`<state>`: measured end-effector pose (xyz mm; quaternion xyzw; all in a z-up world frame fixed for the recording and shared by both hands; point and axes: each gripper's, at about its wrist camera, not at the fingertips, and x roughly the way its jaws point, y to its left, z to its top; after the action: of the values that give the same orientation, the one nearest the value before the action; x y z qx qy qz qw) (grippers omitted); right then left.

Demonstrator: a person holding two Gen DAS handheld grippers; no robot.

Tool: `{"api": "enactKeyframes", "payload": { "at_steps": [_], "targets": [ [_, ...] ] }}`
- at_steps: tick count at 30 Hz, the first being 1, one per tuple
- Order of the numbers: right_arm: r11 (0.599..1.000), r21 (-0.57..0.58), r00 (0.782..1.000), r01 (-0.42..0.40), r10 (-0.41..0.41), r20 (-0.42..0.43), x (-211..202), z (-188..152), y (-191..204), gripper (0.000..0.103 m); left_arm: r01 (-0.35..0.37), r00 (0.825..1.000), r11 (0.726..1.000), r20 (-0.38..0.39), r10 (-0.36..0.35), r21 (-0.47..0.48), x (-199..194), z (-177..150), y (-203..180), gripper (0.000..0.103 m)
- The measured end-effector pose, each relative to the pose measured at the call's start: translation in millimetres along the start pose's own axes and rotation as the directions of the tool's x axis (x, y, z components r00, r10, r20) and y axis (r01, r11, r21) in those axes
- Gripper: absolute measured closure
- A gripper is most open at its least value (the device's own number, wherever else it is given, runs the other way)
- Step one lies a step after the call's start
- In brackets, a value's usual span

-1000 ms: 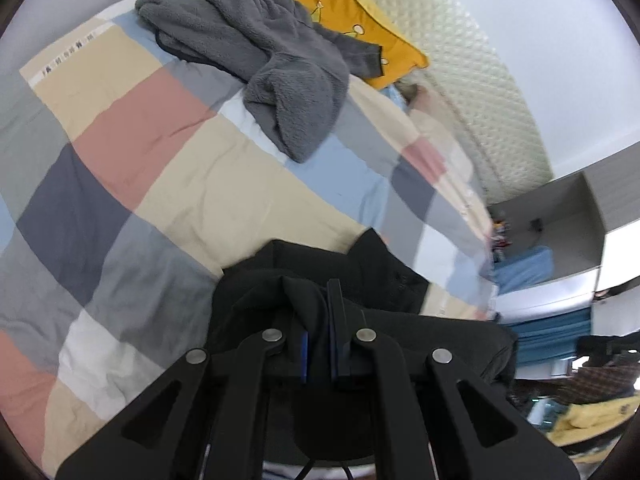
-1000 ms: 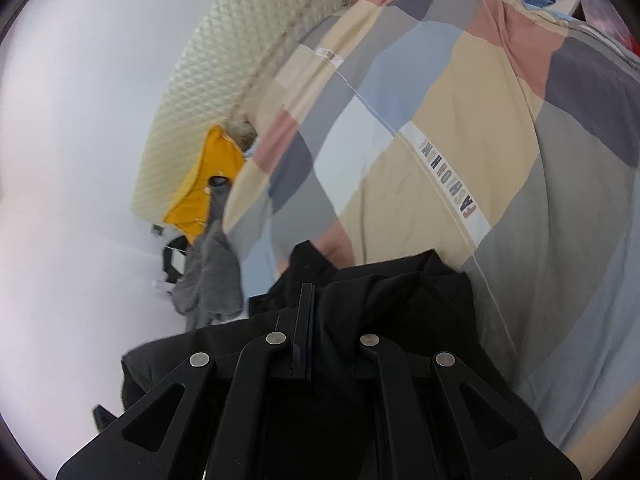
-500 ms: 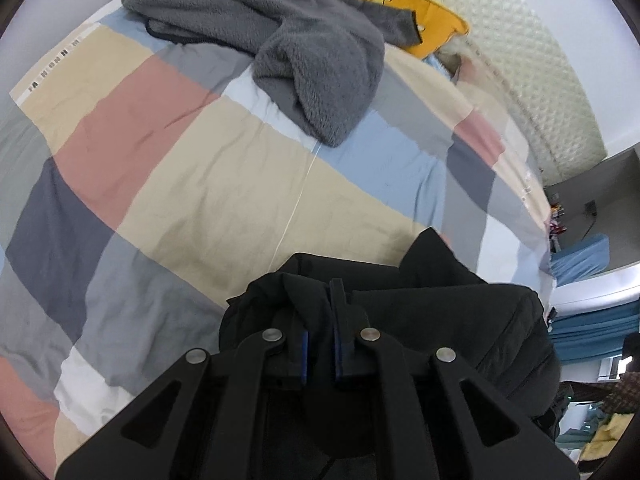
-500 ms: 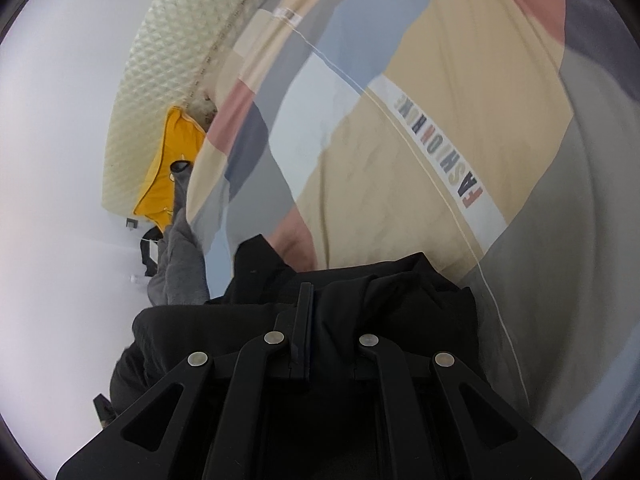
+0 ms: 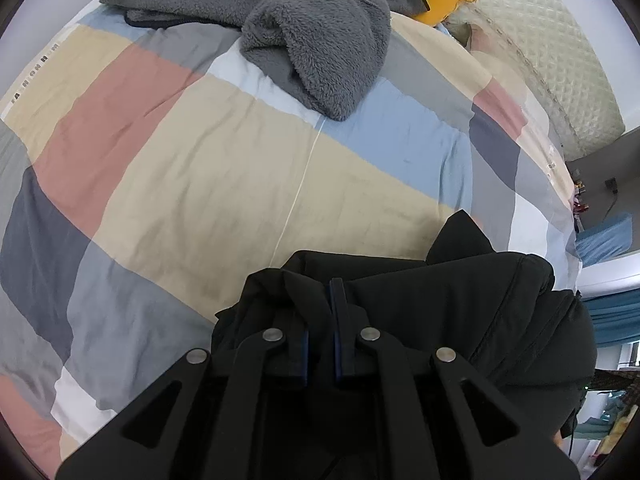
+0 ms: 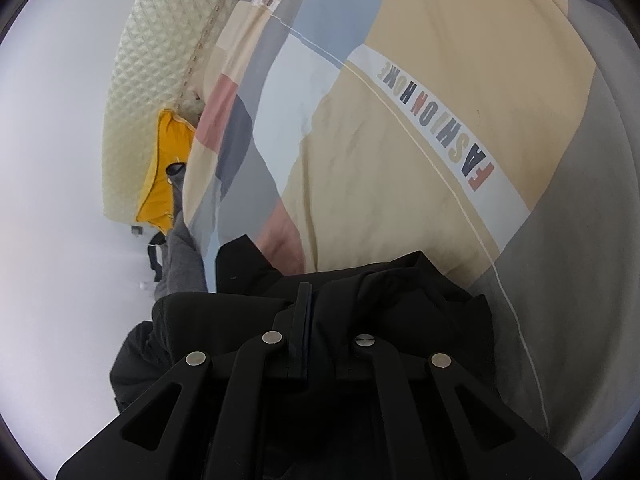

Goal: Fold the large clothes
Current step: 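Press the folded jacket flat with both open grippers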

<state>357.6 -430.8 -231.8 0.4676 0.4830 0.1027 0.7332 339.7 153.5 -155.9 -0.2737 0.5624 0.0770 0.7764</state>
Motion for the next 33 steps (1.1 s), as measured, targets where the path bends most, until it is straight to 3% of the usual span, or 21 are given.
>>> {"api": "enactKeyframes", "payload": {
  "at_steps": [4, 7, 8, 9, 11, 12, 13, 15, 20, 24, 26, 28, 31, 33],
  "targets": [
    [0.999, -0.042, 1.000, -0.018, 0.019, 0.020, -15.2, -5.8, 10.6, 0.095, 0.026, 1.000, 0.999, 0.002, -0.026, -0.041, -10.8, -4.6, 8.4, 0.093],
    [0.998, -0.045, 0.999, -0.036, 0.037, 0.028, -32.3, -10.7, 18.2, 0.086, 0.050, 0.999, 0.998, 0.009, -0.050, -0.038, -23.6, -8.1, 9.3, 0.093],
    [0.998, -0.051, 0.998, -0.046, 0.048, 0.031, -37.7, -11.8, 21.0, 0.074, 0.053, 0.999, 0.998, 0.012, -0.053, -0.037, -29.0, -9.1, 10.5, 0.092],
    [0.997, -0.056, 0.998, -0.055, 0.057, 0.035, -43.3, -12.5, 23.6, 0.054, 0.052, 0.999, 0.998, 0.012, -0.052, -0.036, -32.3, -9.5, 11.2, 0.090],
    [0.994, -0.071, 0.995, -0.085, 0.089, 0.054, -57.0, -13.8, 30.9, 0.032, 0.052, 0.999, 0.997, 0.006, -0.052, -0.050, -42.8, -10.3, 14.1, 0.080],
    [0.992, -0.084, 0.992, -0.098, 0.103, 0.068, -66.7, -14.3, 36.2, 0.031, 0.070, 0.998, 0.996, 0.007, -0.070, -0.047, -49.2, -10.5, 13.3, 0.066],
    [0.990, -0.094, 0.991, -0.101, 0.109, 0.079, -74.1, -13.8, 40.2, 0.031, 0.076, 0.997, 0.996, 0.018, -0.075, -0.037, -55.4, -10.5, 12.2, 0.043],
    [0.988, -0.130, 0.988, -0.087, 0.102, 0.115, -94.4, -13.5, 54.1, 0.030, 0.029, 0.991, 1.000, 0.129, -0.030, 0.007, -84.0, -12.5, 4.0, 0.020],
    [0.956, -0.293, 0.972, 0.005, 0.064, 0.226, -137.5, -27.1, 103.5, 0.029, 0.012, 0.950, 0.988, 0.308, -0.059, 0.154, -139.9, -22.7, -29.8, 0.020],
    [0.881, -0.453, 0.955, 0.133, 0.008, 0.297, -142.4, -54.6, 151.5, 0.024, 0.013, 0.924, 0.947, 0.359, -0.135, 0.322, -153.9, -51.1, -72.5, 0.020],
    [0.846, -0.508, 0.957, 0.160, -0.007, 0.291, -129.0, -69.9, 167.4, 0.022, 0.007, 0.925, 0.920, 0.347, -0.155, 0.392, -143.7, -68.2, -91.8, 0.020],
    [0.809, -0.562, 0.964, 0.171, -0.018, 0.267, -109.9, -86.4, 177.2, 0.021, 0.025, 0.942, 0.893, 0.289, -0.172, 0.450, -124.6, -84.3, -105.2, 0.020],
    [0.760, -0.622, 0.971, 0.189, -0.048, 0.236, -78.3, -111.0, 174.6, 0.021, -0.002, 0.956, 0.859, 0.253, -0.149, 0.512, -87.6, -106.9, -122.4, 0.020],
    [0.741, -0.643, 0.975, 0.193, -0.069, 0.213, -58.4, -122.4, 164.3, 0.021, -0.060, 0.960, 0.832, 0.260, -0.102, 0.551, -60.3, -117.2, -130.8, 0.020]
  ]
}}
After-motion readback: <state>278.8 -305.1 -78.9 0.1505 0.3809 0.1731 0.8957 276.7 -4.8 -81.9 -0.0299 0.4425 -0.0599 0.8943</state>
